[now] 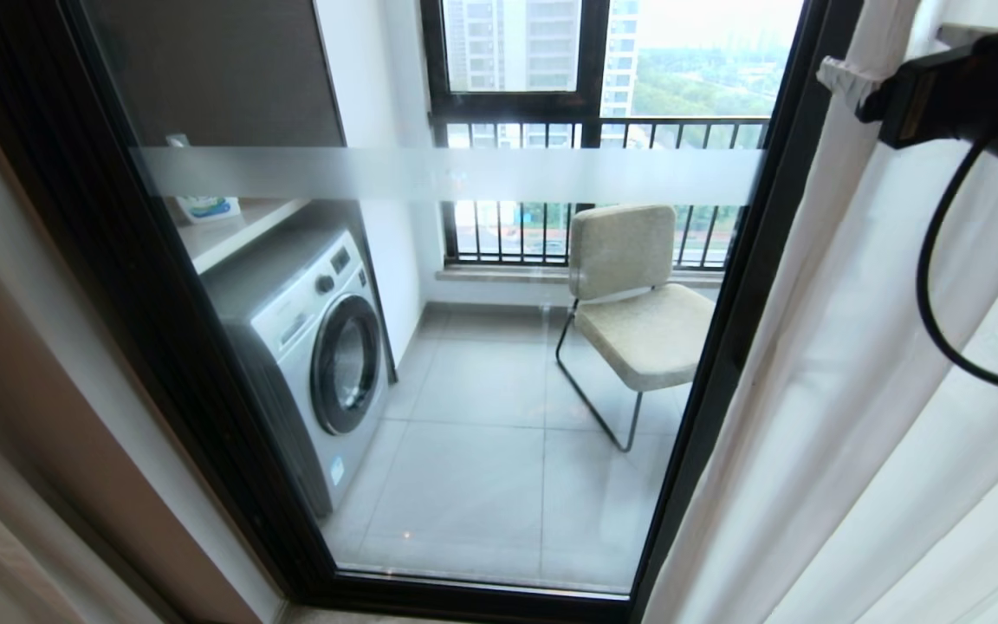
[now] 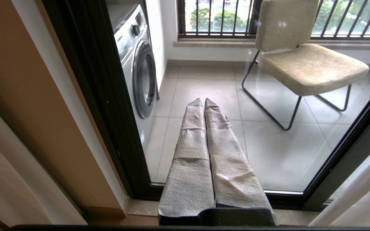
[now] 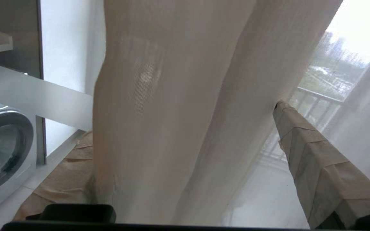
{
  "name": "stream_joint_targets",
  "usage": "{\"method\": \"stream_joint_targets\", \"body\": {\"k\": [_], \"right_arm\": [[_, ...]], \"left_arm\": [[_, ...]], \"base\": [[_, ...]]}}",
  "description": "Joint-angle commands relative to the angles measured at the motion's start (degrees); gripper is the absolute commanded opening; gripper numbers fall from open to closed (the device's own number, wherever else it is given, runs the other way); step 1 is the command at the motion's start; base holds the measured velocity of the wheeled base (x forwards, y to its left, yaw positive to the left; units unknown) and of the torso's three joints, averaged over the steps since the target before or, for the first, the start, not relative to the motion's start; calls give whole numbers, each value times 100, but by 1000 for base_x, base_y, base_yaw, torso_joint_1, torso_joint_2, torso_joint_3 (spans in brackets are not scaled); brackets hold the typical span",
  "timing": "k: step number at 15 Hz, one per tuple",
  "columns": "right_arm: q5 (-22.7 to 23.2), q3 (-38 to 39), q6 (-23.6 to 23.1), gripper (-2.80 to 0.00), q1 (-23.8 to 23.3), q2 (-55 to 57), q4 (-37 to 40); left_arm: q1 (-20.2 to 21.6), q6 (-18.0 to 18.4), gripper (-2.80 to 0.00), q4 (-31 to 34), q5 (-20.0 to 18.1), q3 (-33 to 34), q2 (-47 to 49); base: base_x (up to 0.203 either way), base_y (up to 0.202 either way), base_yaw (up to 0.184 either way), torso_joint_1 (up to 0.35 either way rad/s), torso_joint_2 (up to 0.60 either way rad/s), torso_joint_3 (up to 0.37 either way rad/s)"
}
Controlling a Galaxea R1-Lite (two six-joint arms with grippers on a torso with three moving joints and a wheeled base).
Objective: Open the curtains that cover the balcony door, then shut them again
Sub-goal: Pull the inner curtains open on both sides
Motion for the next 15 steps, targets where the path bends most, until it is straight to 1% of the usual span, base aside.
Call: {"method": "stream_joint_targets", "body": {"k": [1, 7, 11, 13, 14, 15], "right_arm": [[-143, -50, -11, 0, 1, 147, -143], [-176, -270, -18, 0, -8, 478, -420], [-441, -279, -20, 0, -72, 505, -444], [-461, -279, -20, 0, -126, 477, -444], [-461, -278, -20, -280, -142, 455, -444], [-458, -271, -20, -280, -170, 443, -436]], "left_arm": [[1, 0, -280, -1, 1, 0, -2], [1, 0, -280, -1, 1, 0, -2], [1, 0, -280, -1, 1, 0, -2], [1, 0, -280, -1, 1, 0, -11], [1, 0, -280, -1, 1, 0, -2], [1, 0, -280, -1, 1, 0, -2]], "base": [[0, 0, 0, 0, 0, 0], [0, 0, 0, 0, 0, 0], [0, 0, 0, 0, 0, 0], [0, 0, 0, 0, 0, 0], [0, 0, 0, 0, 0, 0], [0, 0, 0, 0, 0, 0]]}}
